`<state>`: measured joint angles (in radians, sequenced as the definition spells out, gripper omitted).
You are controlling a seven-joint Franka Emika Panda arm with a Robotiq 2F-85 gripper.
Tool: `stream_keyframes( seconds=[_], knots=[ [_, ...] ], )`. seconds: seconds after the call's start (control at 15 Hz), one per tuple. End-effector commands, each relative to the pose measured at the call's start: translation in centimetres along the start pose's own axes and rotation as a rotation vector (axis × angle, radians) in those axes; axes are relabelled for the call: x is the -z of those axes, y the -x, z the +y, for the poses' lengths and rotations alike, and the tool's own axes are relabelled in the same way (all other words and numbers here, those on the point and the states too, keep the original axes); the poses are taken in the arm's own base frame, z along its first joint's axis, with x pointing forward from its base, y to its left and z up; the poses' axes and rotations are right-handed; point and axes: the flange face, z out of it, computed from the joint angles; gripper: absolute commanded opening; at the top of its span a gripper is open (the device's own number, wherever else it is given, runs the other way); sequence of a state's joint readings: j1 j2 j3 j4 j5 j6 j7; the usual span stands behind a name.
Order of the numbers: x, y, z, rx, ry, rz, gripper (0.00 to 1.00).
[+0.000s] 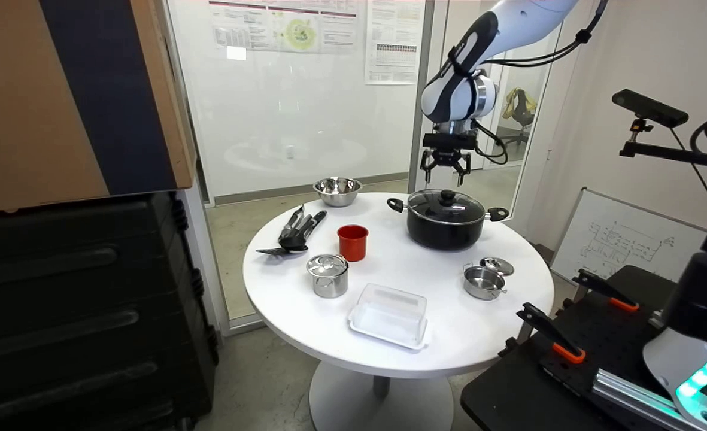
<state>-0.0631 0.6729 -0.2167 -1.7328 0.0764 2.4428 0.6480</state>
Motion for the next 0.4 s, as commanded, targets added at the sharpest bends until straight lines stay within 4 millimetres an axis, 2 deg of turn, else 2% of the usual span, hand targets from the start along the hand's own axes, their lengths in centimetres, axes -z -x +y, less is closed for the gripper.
stream_keyframes(
  seconds=[0.0, 0.07, 0.2, 0.33],
  knots=[
    [3.0, 4.3, -0.9, 0.114, -0.045, 0.085, 1.00],
    [1.3, 1.8, -1.2, 0.056, -0.026, 0.044, 1.00],
    [1.7, 2.7, -1.8, 0.067, -0.031, 0.046, 1.00],
    [1.4, 2.4, -1.4, 0.061, -0.027, 0.044, 1.00]
  ],
)
